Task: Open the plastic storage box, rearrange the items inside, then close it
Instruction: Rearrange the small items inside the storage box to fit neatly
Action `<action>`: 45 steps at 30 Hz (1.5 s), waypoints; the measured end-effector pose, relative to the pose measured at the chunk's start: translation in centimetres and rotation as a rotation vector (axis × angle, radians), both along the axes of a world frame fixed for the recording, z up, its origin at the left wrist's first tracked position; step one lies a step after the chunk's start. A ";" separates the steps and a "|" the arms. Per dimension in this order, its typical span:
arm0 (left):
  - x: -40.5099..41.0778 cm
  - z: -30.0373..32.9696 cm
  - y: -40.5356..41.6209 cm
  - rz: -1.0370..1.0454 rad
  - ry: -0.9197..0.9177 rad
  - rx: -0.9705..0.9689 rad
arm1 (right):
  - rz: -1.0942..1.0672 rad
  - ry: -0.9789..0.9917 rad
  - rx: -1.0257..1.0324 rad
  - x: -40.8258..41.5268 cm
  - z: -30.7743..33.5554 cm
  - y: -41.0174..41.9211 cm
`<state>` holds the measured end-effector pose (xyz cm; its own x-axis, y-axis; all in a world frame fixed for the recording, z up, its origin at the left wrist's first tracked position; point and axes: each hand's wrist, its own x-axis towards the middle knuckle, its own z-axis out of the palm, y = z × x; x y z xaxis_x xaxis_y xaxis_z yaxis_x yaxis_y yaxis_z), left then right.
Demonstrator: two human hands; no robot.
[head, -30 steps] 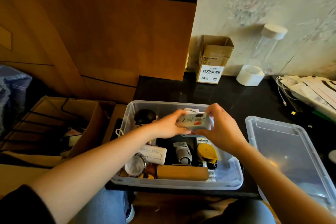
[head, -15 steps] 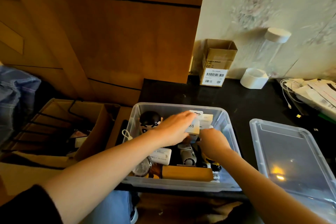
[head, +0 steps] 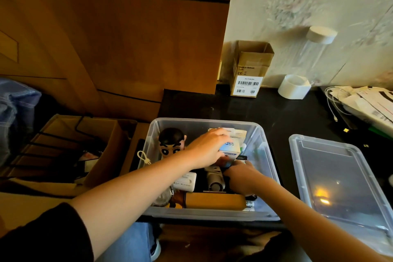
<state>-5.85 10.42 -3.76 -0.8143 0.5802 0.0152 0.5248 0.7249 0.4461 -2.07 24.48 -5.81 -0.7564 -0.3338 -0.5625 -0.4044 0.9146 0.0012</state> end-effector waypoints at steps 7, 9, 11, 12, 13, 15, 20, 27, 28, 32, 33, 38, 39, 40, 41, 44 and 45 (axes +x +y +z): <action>0.2 0.6 -0.4 0.027 0.114 -0.148 | 0.044 -0.032 0.017 0.6 1.0 0.2; 0.3 0.6 -0.5 0.037 0.118 -0.166 | 0.028 -0.047 -0.025 0.5 1.3 0.2; 0.6 0.5 -0.3 0.045 0.111 -0.161 | -0.013 -0.078 -0.068 0.5 1.5 0.3; 0.7 0.4 -0.2 0.051 0.110 -0.157 | -0.049 -0.104 -0.084 0.5 1.6 0.3; 0.7 0.3 -0.2 0.059 0.107 -0.151 | -0.078 -0.128 -0.090 0.4 1.6 0.3; 0.8 0.4 -0.1 0.075 0.094 -0.140 | -0.143 -0.169 -0.120 0.1 1.6 0.0; 0.8 0.6 -0.3 0.116 0.083 -0.141 | -0.333 -0.199 -0.341 -0.5 1.7 -2.8; 0.2 0.5 -0.4 0.150 -0.045 -0.132 | -0.273 -0.153 -0.276 -0.6 1.0 -3.6; 0.3 0.4 -0.2 0.170 -0.072 -0.140 | -0.257 -0.179 -0.302 -0.7 1.2 -3.4; 1.0 -0.1 0.2 0.260 -0.119 -0.018 | -0.246 -0.241 -0.272 -0.5 1.4 -3.0; 1.1 -0.2 0.4 0.273 -0.125 0.023 | -0.226 -0.263 -0.234 -0.2 1.3 -2.9; 0.7 -0.5 0.0 0.459 -0.264 0.144 | -0.220 -0.219 -0.243 0.5 0.8 -2.2; 0.4 -0.5 -0.2 0.515 -0.338 0.168 | -0.221 -0.209 -0.231 0.5 0.8 -1.9; 0.0 -0.6 -0.3 0.558 -0.415 0.186 | -0.214 -0.202 -0.216 0.5 0.8 -1.6; -0.3 -0.6 -0.4 0.582 -0.487 0.198 | -0.221 -0.187 -0.217 0.6 0.8 -1.2; -0.7 -0.6 -0.1 0.637 -0.764 0.349 | -0.239 -0.115 -0.267 0.8 1.0 -0.2; -0.9 -0.6 0.1 0.662 -0.832 0.410 | -0.228 -0.100 -0.273 0.9 1.0 0.2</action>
<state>-6.73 10.52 -4.40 -0.8047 0.1086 -0.5837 -0.4762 0.4689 0.7439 -1.18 24.68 -4.77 -0.7747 -0.3105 -0.5508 -0.1759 0.9426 -0.2840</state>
